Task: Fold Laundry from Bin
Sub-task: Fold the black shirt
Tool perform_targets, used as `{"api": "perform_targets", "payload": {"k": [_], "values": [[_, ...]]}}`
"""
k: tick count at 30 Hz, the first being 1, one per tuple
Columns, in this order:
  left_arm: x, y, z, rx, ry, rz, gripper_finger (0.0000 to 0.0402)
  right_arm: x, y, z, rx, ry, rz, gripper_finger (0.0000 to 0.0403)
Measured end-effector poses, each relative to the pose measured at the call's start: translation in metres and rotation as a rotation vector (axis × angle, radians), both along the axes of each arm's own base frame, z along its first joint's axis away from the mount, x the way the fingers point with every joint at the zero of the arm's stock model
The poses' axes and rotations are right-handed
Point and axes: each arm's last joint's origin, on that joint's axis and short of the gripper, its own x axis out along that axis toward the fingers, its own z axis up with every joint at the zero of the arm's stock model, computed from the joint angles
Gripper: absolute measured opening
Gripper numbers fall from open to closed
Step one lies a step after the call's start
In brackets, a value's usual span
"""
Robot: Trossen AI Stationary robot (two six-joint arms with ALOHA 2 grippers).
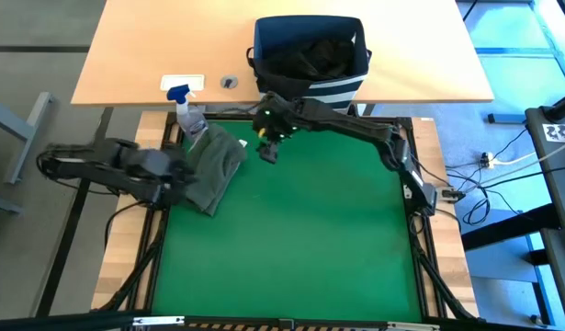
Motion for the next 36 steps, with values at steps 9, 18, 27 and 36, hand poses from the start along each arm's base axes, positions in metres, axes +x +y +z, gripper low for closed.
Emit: {"api": "perform_targets", "payload": {"k": [9,18,27,36], "values": [[0.091,0.006,-0.008,-0.008,0.006,0.089,0.0133,-0.086,0.02,0.097,-0.098,-0.023,0.101,0.0262],[0.121,0.04,0.019,-0.051,-0.13,0.218,0.0133,-0.151,-0.021,0.144,-0.226,-0.102,-0.1,0.0262],[0.106,0.086,0.025,0.019,-0.114,0.253,0.0142,-0.166,-0.066,0.145,-0.294,-0.113,-0.329,0.0262],[0.084,0.126,0.025,0.204,-0.011,0.253,0.0175,-0.149,-0.11,0.132,-0.335,-0.218,-0.607,0.0262]]}}
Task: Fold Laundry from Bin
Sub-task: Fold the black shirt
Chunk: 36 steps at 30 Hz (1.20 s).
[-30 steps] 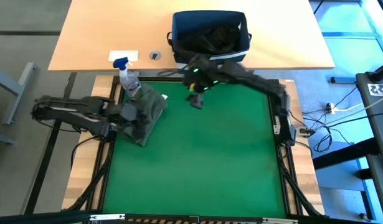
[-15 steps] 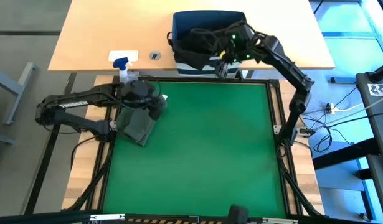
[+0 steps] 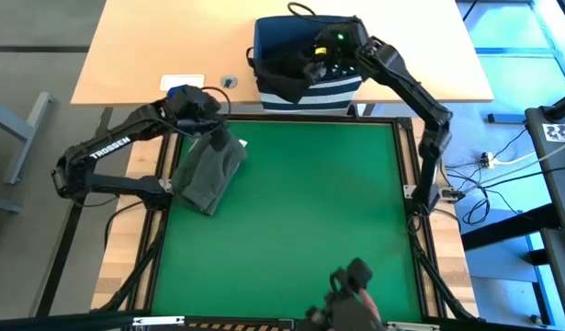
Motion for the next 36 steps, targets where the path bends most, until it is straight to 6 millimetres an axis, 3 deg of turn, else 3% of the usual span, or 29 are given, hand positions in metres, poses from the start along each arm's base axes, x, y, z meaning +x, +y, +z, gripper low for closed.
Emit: {"api": "perform_targets", "payload": {"k": [7,11,14,18,21,26,30,36], "values": [[-0.007,0.009,-0.001,0.047,0.055,-0.008,0.0175,0.01,-0.055,-0.064,0.249,0.049,-0.051,0.0262],[-0.009,0.011,-0.001,0.062,0.07,-0.014,0.0175,0.01,-0.068,-0.084,0.329,0.074,-0.047,0.025],[-0.01,0.013,0.0,0.074,0.07,-0.015,0.0174,0.01,-0.072,-0.087,0.325,0.08,-0.051,0.0202],[-0.009,0.013,0.001,0.104,0.089,-0.045,0.0174,0.009,-0.076,-0.085,0.276,0.085,-0.048,0.0089],[-0.009,0.014,0.001,0.125,0.1,-0.049,0.0174,0.006,-0.077,-0.071,0.187,0.096,-0.034,0.0016],[-0.01,0.015,0.001,0.154,0.125,-0.041,0.0174,-0.006,-0.068,-0.02,-0.055,-0.034,-0.055,0.0028],[-0.01,0.015,0.002,0.17,0.125,-0.029,0.0174,-0.019,-0.055,0.023,-0.254,-0.149,-0.056,0.001],[-0.008,0.017,0.005,0.191,0.107,-0.022,0.0174,-0.048,-0.025,0.085,-0.543,-0.315,-0.007,0.0016]]}}
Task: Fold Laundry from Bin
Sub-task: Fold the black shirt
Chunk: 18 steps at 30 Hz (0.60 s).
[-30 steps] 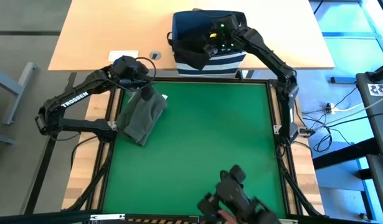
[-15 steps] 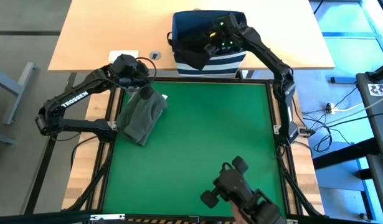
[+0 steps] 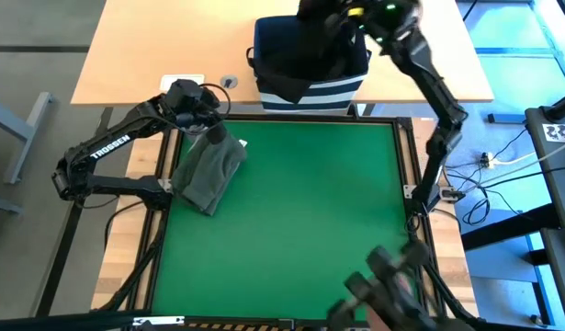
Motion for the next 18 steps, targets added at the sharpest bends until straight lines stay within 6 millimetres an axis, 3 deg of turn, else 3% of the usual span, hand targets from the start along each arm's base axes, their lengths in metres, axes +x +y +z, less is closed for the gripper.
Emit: {"api": "perform_targets", "payload": {"k": [9,18], "values": [[0.0,0.0,0.0,0.009,0.003,0.012,0.0174,-0.06,0.066,0.08,-0.408,-0.254,0.122,0.0023],[0.0,0.0,0.0,0.009,0.003,0.012,0.0174,-0.118,0.138,0.128,-0.725,-0.473,0.502,0.0023]]}}
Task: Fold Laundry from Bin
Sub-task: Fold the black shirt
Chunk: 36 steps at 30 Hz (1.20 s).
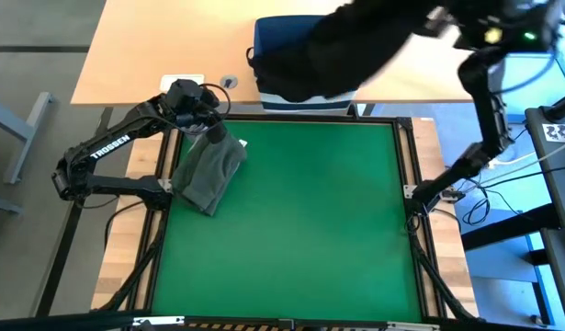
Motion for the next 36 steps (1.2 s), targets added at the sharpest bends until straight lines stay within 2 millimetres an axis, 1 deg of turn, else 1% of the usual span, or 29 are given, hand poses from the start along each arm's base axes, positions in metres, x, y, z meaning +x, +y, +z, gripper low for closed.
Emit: {"api": "perform_targets", "payload": {"k": [3,8,11,14,16,20,27,32,36], "values": [[0.0,0.0,0.0,0.0,0.0,0.0,0.0174,-0.017,0.021,0.009,-0.061,-0.028,0.163,0.0024],[0.0,0.0,0.0,0.0,0.0,0.0,0.0174,-0.045,0.051,0.018,-0.113,-0.067,0.382,0.0024],[0.0,0.0,0.0,0.005,0.007,-0.007,0.0174,-0.058,0.065,0.021,-0.068,-0.053,0.477,0.0024],[0.0,0.0,0.0,0.011,0.014,-0.014,0.0174,-0.061,0.069,0.02,0.016,0.02,0.52,0.0024],[0.0,0.0,0.0,0.011,0.015,-0.014,0.0174,-0.059,0.067,0.018,0.093,0.069,0.522,0.0024],[0.0,0.0,0.0,0.011,0.015,-0.014,0.0174,-0.048,0.057,0.01,0.252,0.159,0.52,0.0024],[0.0,0.0,0.0,0.011,0.015,-0.014,0.0174,-0.023,0.032,-0.01,0.503,0.302,0.507,0.0024],[0.001,-0.001,0.0,-0.02,-0.011,-0.064,0.0174,-0.001,0.009,-0.037,0.732,0.472,0.456,0.0024],[0.003,-0.003,0.0,-0.06,-0.055,-0.114,0.0174,0.015,-0.009,-0.064,0.897,0.597,0.342,0.0024]]}}
